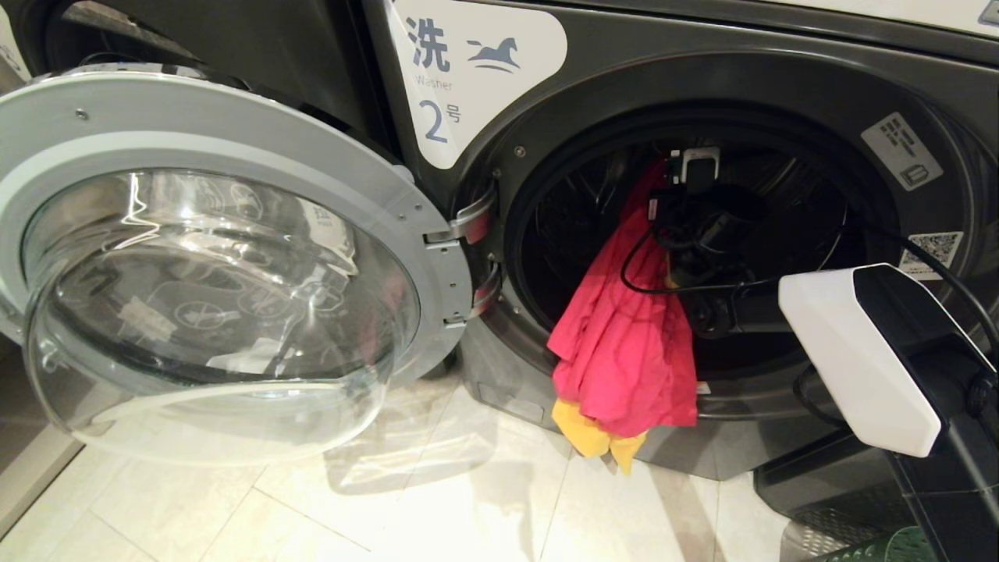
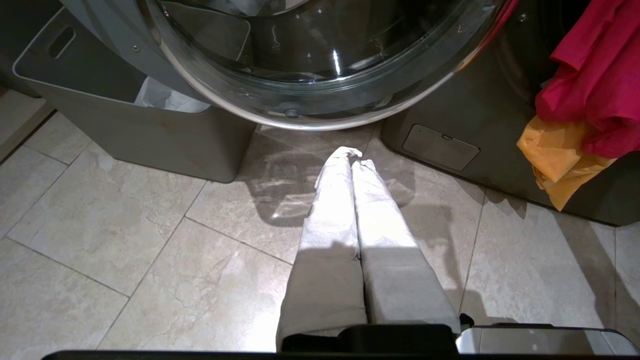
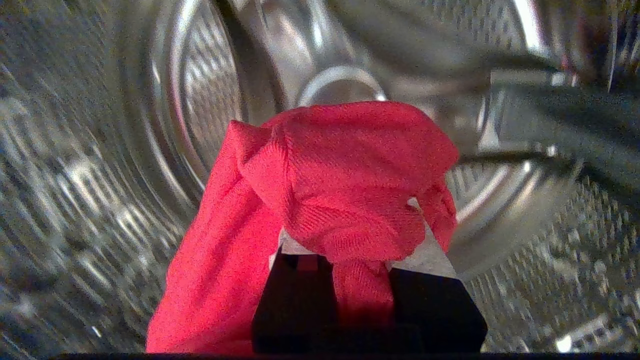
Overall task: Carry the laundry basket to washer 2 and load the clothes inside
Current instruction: Place the clothes into the washing machine
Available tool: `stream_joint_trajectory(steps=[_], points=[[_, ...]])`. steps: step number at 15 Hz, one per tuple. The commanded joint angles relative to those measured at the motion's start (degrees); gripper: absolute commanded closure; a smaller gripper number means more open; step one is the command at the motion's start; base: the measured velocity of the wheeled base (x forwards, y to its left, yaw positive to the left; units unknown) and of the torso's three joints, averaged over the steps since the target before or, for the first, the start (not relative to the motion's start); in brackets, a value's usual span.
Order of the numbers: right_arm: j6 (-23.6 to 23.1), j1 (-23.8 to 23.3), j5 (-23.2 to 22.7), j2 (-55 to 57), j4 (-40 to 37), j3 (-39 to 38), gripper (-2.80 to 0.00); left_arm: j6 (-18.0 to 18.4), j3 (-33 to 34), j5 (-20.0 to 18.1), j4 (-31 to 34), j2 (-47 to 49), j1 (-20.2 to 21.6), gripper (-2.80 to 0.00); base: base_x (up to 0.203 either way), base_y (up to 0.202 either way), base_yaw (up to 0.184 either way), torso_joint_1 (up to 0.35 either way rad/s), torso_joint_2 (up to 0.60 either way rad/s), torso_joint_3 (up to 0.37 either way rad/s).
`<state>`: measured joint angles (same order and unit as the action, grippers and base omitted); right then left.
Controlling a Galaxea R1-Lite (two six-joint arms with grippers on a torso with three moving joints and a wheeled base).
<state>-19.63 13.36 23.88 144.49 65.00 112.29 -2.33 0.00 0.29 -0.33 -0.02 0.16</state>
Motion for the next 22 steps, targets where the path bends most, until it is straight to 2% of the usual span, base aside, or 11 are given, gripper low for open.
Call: stream_joint_trajectory(steps=[1, 3, 6, 8, 9, 12, 16, 19, 22], points=[[-0.1, 0.1, 0.3, 0.7, -0.9, -0.5, 0.00, 0.0, 0.0, 0.1, 0.0, 0.0, 0.0, 0.00, 0.000, 0.000, 0.000, 0.000, 0.00, 0.000], [0.4, 0.1, 0.3, 1.4, -3.6, -0.4, 0.00, 0.0, 0.0, 0.0, 0.0, 0.0, 0.0, 0.00, 0.000, 0.000, 0.000, 0.000, 0.00, 0.000], [4.0, 0.2, 0.4, 3.1, -6.8, -0.5, 0.00, 0.0, 0.0, 0.0, 0.0, 0.0, 0.0, 0.00, 0.000, 0.000, 0.000, 0.000, 0.00, 0.000], [4.7, 0.3, 1.2, 3.9, -7.0, -0.4, 0.00, 0.0, 0.0, 0.0, 0.0, 0.0, 0.0, 0.00, 0.000, 0.000, 0.000, 0.000, 0.00, 0.000], [4.8, 0.3, 1.6, 3.9, -6.9, -0.4, -2.80, 0.0, 0.0, 0.1, 0.0, 0.0, 0.0, 0.00, 0.000, 0.000, 0.000, 0.000, 0.00, 0.000], [5.0, 0.2, 1.6, 2.9, -11.7, -0.5, -2.80, 0.0, 0.0, 0.0, 0.0, 0.0, 0.0, 0.00, 0.000, 0.000, 0.000, 0.000, 0.00, 0.000], [8.7, 0.5, 1.7, 1.2, -14.8, -1.2, -2.80, 0.0, 0.0, 0.0, 0.0, 0.0, 0.0, 0.00, 0.000, 0.000, 0.000, 0.000, 0.00, 0.000], [9.1, 1.4, 1.5, -4.0, -16.5, -10.3, -2.80, 0.0, 0.0, 0.1, 0.0, 0.0, 0.0, 0.00, 0.000, 0.000, 0.000, 0.000, 0.00, 0.000], [13.5, 2.9, 1.6, -9.8, -20.3, -17.1, -2.80, 0.0, 0.0, 0.0, 0.0, 0.0, 0.0, 0.00, 0.000, 0.000, 0.000, 0.000, 0.00, 0.000]])
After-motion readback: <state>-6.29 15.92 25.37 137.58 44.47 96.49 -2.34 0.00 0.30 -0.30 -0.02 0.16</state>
